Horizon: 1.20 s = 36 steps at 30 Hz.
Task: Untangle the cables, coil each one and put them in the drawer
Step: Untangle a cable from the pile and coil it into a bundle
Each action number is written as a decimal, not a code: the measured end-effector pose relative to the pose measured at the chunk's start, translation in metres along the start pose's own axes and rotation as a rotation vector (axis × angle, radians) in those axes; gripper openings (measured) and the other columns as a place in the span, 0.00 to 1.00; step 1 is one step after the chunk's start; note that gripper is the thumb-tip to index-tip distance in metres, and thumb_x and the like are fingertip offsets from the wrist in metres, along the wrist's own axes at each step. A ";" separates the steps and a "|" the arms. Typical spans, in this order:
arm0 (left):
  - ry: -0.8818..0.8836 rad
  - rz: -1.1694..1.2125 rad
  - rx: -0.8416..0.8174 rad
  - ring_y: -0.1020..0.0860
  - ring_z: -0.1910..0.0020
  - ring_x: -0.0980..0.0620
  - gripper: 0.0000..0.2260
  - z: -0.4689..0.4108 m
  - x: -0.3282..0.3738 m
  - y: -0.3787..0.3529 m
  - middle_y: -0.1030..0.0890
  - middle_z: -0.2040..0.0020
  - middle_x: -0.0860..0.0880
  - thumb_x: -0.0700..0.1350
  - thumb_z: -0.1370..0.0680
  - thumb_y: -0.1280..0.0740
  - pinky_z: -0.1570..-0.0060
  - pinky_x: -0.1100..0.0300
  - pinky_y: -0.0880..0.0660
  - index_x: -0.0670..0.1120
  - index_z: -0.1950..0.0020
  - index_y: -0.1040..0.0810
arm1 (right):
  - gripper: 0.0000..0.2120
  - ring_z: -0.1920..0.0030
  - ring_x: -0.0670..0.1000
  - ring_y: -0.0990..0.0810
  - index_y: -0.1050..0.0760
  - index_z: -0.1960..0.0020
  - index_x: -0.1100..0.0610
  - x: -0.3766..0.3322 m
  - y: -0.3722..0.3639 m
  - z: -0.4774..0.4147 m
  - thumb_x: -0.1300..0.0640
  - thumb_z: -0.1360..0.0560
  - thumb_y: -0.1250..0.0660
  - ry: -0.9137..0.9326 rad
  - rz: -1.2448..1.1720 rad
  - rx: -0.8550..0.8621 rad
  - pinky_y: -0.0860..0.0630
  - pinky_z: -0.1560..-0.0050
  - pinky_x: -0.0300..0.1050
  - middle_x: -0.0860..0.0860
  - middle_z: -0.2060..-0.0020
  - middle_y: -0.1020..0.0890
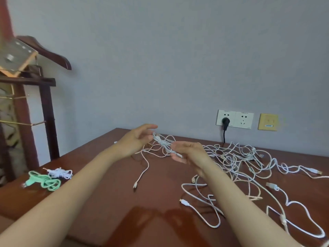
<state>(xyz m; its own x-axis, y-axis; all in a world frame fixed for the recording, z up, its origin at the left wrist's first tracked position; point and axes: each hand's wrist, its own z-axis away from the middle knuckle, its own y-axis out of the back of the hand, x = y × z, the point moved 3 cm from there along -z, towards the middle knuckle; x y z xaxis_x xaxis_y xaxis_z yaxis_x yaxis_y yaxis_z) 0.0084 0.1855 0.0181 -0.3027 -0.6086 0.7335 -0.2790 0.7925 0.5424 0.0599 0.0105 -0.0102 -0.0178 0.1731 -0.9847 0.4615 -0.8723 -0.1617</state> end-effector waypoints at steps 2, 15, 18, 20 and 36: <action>-0.086 -0.352 -0.044 0.30 0.37 0.52 0.17 0.003 -0.009 0.016 0.28 0.35 0.50 0.43 0.22 0.35 0.34 0.61 0.35 0.54 0.33 0.30 | 0.05 0.73 0.46 0.20 0.23 0.58 0.62 0.004 -0.022 -0.008 0.70 0.28 0.32 0.018 0.036 0.000 0.21 0.66 0.36 0.57 0.64 0.20; -0.044 -1.177 -0.167 0.30 0.40 0.52 0.16 0.026 -0.069 0.095 0.24 0.39 0.56 0.40 0.21 0.40 0.46 0.61 0.36 0.55 0.36 0.27 | 0.11 0.77 0.44 0.25 0.25 0.64 0.56 0.050 -0.147 -0.052 0.70 0.29 0.32 0.085 0.318 -0.067 0.23 0.67 0.37 0.52 0.69 0.22; -0.010 -1.164 -0.173 0.31 0.39 0.52 0.14 0.033 -0.080 0.107 0.25 0.39 0.57 0.46 0.22 0.37 0.45 0.61 0.37 0.56 0.37 0.26 | 0.07 0.75 0.47 0.24 0.24 0.61 0.59 0.065 -0.167 -0.057 0.70 0.30 0.32 0.073 0.289 -0.070 0.22 0.62 0.43 0.55 0.66 0.20; -0.015 -1.183 -0.182 0.32 0.38 0.52 0.13 0.035 -0.086 0.109 0.25 0.38 0.57 0.47 0.21 0.37 0.47 0.62 0.39 0.56 0.37 0.26 | 0.05 0.75 0.46 0.25 0.23 0.57 0.61 0.071 -0.176 -0.061 0.69 0.30 0.32 0.091 0.316 -0.071 0.22 0.61 0.45 0.54 0.67 0.21; 0.403 -1.336 -0.266 0.24 0.43 0.45 0.12 0.045 -0.138 0.113 0.22 0.43 0.45 0.44 0.23 0.35 0.49 0.58 0.29 0.49 0.39 0.22 | 0.07 0.51 0.55 0.23 0.23 0.49 0.58 0.113 -0.212 -0.082 0.61 0.28 0.34 0.288 0.841 -0.198 0.31 0.55 0.41 0.56 0.55 0.19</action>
<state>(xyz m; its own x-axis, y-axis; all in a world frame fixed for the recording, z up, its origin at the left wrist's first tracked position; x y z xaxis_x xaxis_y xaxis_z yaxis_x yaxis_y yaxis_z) -0.0223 0.3569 -0.0406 0.3370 -0.8764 -0.3439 0.0466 -0.3493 0.9359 0.0325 0.2520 -0.0820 0.6034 -0.3543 -0.7144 0.3665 -0.6724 0.6431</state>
